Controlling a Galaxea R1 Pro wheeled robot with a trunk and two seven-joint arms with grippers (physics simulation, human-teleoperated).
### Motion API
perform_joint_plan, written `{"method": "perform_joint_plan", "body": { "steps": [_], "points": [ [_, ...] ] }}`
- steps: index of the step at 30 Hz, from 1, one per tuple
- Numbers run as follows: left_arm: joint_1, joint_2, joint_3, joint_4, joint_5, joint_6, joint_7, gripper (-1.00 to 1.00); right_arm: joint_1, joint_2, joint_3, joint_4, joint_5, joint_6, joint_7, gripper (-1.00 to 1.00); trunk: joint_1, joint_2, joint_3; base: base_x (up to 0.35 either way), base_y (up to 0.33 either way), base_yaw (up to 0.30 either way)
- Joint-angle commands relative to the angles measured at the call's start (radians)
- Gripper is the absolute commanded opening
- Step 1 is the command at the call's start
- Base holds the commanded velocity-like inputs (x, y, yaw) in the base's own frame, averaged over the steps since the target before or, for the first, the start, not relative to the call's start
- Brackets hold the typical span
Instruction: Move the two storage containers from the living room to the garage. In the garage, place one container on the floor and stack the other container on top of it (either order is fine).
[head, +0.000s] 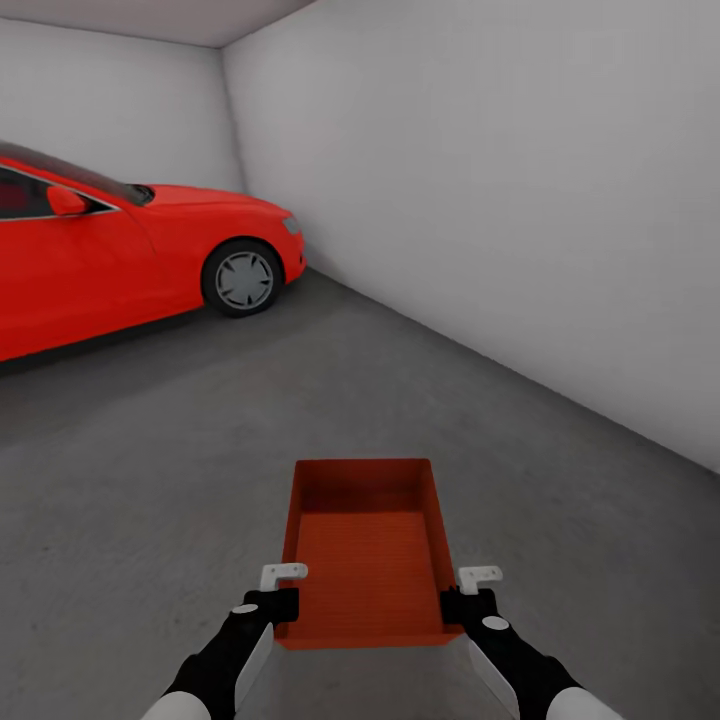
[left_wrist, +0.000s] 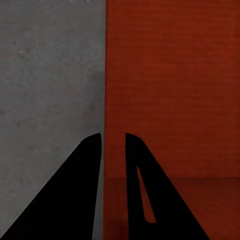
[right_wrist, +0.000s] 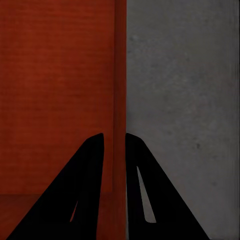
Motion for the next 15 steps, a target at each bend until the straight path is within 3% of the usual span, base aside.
{"method": "perform_joint_plan", "body": {
  "steps": [1,15],
  "points": [
    [0.000,0.001,0.003,-0.006,-0.012,-0.017,0.008,-1.00,-0.001,-0.020,-0.017,0.035,-0.017,-0.001,-0.009,-1.00,0.000,-0.001,-0.001,0.000,0.000,-0.281],
    [0.000,0.001,0.003,-0.006,-0.012,-0.017,0.008,-1.00,-0.001,-0.020,-0.017,0.035,-0.017,-0.001,-0.009,-1.00,0.000,-0.001,-0.001,0.000,0.000,-0.281]
  ]
}}
